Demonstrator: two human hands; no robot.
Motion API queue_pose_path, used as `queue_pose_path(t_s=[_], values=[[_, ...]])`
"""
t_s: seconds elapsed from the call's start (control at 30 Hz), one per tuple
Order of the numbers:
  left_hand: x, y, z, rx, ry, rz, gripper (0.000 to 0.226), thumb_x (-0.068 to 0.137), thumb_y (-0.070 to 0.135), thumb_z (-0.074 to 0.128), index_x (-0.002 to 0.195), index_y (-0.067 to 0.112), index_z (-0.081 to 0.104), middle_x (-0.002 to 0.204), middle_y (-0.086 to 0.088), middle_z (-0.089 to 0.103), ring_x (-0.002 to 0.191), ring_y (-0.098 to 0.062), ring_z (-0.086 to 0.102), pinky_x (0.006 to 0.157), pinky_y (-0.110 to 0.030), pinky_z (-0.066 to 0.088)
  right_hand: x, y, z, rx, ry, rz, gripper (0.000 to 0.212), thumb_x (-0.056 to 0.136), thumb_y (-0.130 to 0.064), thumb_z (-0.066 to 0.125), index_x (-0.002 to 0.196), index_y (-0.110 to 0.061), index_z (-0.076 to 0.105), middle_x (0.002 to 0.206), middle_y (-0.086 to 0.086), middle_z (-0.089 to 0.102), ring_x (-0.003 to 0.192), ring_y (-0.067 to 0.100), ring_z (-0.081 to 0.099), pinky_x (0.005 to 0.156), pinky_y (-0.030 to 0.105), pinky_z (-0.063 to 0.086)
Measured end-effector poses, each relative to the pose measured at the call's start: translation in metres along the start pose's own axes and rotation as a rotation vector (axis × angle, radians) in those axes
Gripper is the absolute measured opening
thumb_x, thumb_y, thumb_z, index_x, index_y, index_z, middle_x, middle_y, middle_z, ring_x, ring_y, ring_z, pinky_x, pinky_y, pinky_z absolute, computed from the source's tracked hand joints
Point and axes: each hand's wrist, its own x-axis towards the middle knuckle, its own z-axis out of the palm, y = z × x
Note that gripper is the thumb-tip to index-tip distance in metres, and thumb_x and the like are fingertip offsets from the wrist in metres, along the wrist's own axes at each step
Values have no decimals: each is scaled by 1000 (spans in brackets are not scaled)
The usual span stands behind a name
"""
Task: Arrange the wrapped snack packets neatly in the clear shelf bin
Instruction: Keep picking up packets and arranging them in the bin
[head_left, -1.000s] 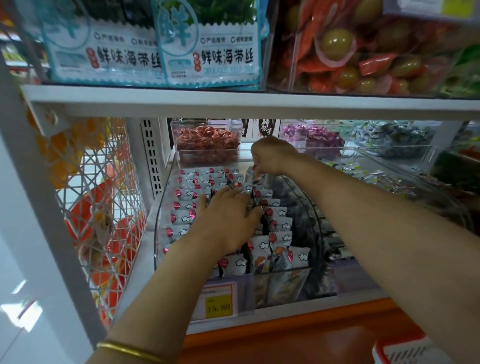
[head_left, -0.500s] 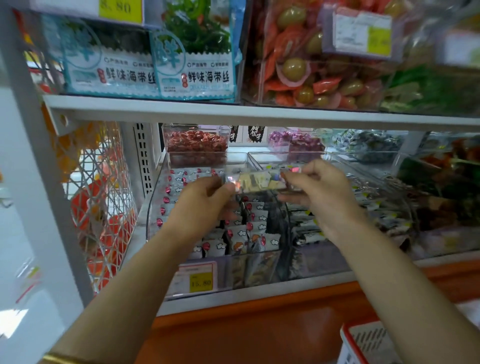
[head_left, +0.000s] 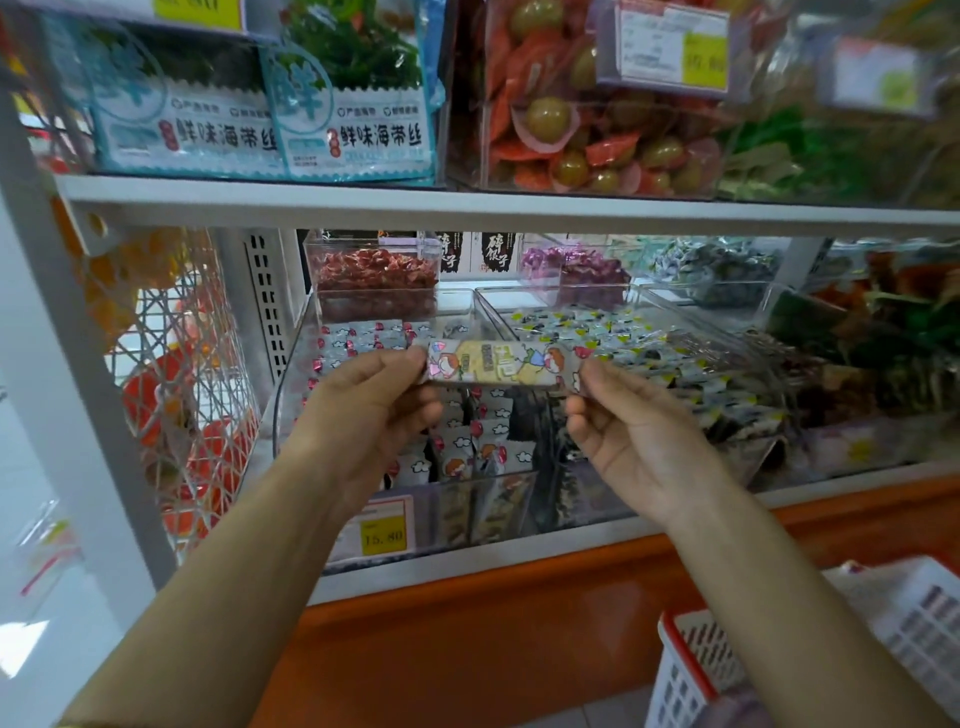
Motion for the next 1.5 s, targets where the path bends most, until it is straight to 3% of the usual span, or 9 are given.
queue_pose_path(t_s=[0.3, 0.43, 0.57, 0.7, 0.87, 1.03, 1.2, 1.37, 1.5], values=[[3, 0, 7, -210, -21, -231, 19, 89, 18, 56, 70, 12, 55, 54, 1, 50, 45, -7, 46, 43, -15, 46, 3, 1, 5, 319, 16, 173, 15, 68, -8, 62, 81, -2, 57, 56, 6, 58, 44, 8, 57, 40, 14, 47], [2, 1, 8, -328, -67, -281, 19, 88, 18, 55, 70, 12, 52, 54, 0, 49, 43, -7, 45, 42, -15, 45, 2, 2, 4, 196, 57, 114, 12, 71, -7, 62, 83, -2, 60, 57, 6, 58, 45, 8, 57, 40, 15, 46], [3, -2, 6, -145, -45, -186, 14, 86, 17, 58, 73, 11, 58, 56, 1, 52, 45, -5, 48, 43, -15, 47, 2, 5, 0, -136, 93, -73, 16, 91, -4, 54, 94, -10, 68, 59, 2, 63, 51, 11, 60, 44, 20, 49], [2, -3, 6, -28, -57, -69, 18, 88, 12, 57, 71, 9, 57, 56, 1, 53, 48, -6, 53, 47, -17, 50, -1, 5, 0, -318, 40, -203, 17, 89, -6, 57, 88, -16, 71, 82, 6, 67, 63, 16, 65, 49, 21, 52], [1, -1, 5, 148, -111, 23, 27, 76, 29, 64, 84, 5, 57, 68, -4, 63, 62, -13, 63, 56, -19, 52, 1, 7, 0, -460, 27, -304, 24, 89, 1, 56, 86, -21, 67, 97, 7, 59, 79, 20, 63, 62, 26, 55], [2, -2, 5, 321, -48, 96, 10, 85, 9, 62, 91, 5, 56, 84, -11, 69, 73, -19, 70, 62, -23, 56, 1, 10, 1, -513, 9, -349, 9, 87, -6, 61, 82, -13, 60, 92, 9, 62, 82, 18, 67, 62, 24, 55], [-2, -1, 6, 439, -136, 165, 21, 88, 6, 59, 104, 18, 62, 104, -9, 66, 82, -16, 71, 70, -21, 56, 2, 9, 0, -594, 43, -425, 12, 85, -10, 65, 92, -19, 70, 87, -3, 70, 77, 15, 69, 66, 26, 57], [-7, 1, 8, 484, -167, 183, 27, 87, 4, 59, 110, 17, 64, 109, -4, 64, 86, -16, 70, 71, -17, 55, 1, 6, 0, -642, 75, -448, 7, 79, -20, 70, 79, -26, 74, 79, -6, 72, 78, 14, 68, 72, 31, 56], [-8, 1, 12, 544, -178, 162, 23, 83, 5, 64, 102, 19, 64, 103, -2, 65, 84, -18, 69, 74, -24, 57, 0, 9, 2, -703, 122, -489, 22, 83, -14, 66, 62, -19, 66, 58, -10, 62, 57, 2, 59, 54, 17, 49]])
